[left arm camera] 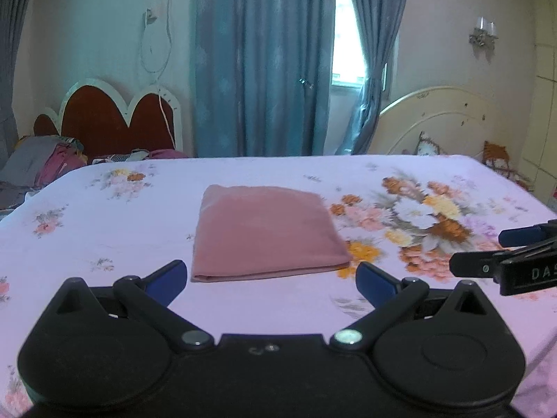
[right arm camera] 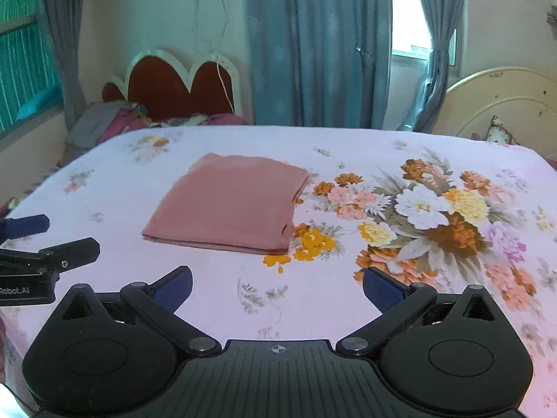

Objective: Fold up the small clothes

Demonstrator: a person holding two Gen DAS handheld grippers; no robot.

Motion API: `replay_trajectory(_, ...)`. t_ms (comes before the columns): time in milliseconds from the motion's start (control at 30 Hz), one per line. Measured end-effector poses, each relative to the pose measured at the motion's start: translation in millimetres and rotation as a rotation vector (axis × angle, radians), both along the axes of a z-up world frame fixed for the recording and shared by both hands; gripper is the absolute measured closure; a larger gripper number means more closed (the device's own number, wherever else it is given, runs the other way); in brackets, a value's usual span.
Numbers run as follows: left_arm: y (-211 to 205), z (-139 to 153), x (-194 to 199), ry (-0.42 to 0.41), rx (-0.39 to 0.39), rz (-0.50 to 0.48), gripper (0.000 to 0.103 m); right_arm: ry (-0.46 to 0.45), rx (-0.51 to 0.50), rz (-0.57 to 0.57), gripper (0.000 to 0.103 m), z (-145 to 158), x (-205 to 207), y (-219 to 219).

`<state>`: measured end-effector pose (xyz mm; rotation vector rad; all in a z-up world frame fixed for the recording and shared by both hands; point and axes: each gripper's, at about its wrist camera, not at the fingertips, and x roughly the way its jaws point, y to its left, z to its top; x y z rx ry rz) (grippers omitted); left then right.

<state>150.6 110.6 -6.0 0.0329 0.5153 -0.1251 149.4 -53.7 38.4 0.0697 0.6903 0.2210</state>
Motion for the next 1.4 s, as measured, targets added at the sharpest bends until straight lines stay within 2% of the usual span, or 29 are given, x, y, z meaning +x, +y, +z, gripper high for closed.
replay_trajectory(233, -9.8, 16.4, -39.3, -0.036, -0.013, 0.001, 0.0, -0.043, -0.001, -0.011, 0.0, 24.2, -49.2, -7.9)
replay_trajectory(567, -14.8, 30.4, -78.6, -0.071, -0.016, -0.001, 0.0, -0.087, 0.017, -0.015, 0.0, 47.7, -95.2, -8.5)
replay_trajectory(900, -13.4, 33.4, -90.6, -0.08, -0.023, -0.006, 0.0, -0.093, 0.02, -0.021, 0.0, 52.1, -111.1, -11.0)
replay_trajectory(1400, -10.7, 37.2, -91.6, -0.093, -0.022, -0.018, 0.0, -0.103, 0.026, -0.025, 0.0, 56.6, -111.6, -16.5)
